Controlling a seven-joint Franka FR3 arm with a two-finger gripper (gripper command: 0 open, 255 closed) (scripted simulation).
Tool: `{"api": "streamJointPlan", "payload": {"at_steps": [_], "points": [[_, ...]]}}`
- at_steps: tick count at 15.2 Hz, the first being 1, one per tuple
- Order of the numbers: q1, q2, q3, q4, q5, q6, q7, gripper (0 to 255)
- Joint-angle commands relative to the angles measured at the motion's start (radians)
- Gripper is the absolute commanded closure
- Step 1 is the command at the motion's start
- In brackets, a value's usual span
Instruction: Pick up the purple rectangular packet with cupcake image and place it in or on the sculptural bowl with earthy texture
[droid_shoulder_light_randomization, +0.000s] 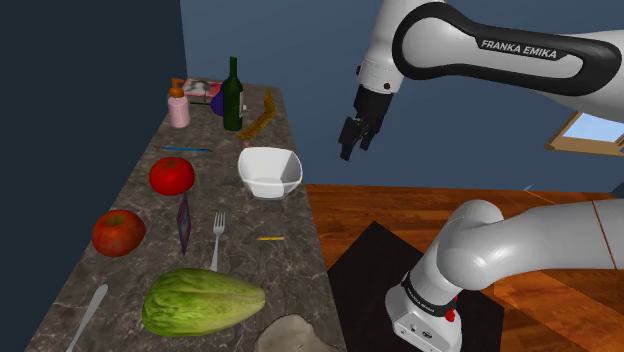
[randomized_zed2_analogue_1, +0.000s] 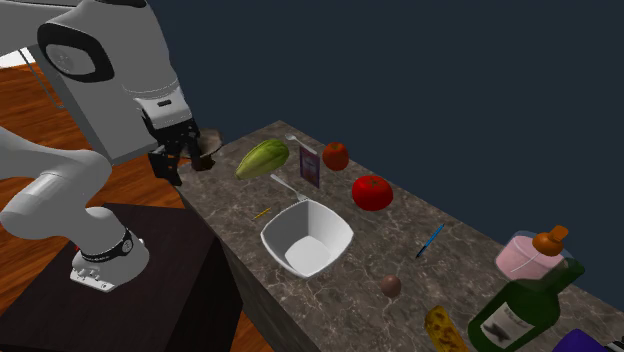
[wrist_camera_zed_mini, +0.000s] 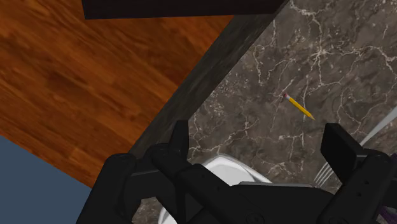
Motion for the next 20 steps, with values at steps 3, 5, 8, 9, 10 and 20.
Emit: {"api": "streamJointPlan", "payload": {"at_steps": [3,5,8,9,10,20], "points": [[0.006,0.030,0.047,-0.005,0.028,0.046,0.069,0],[0.010,0.067,0.094,-0.004,0.052,0.093,0.138,0],[0.013,0.135,0.164,0.011,0.079,0.163,0.240,0],[0.013,0.161,0.187,0.020,0.085,0.187,0.275,0],[0.012,0.188,0.210,0.030,0.089,0.210,0.309,0],[-0.025,0.532,0.422,0.217,0.011,0.403,0.689,0]]}}
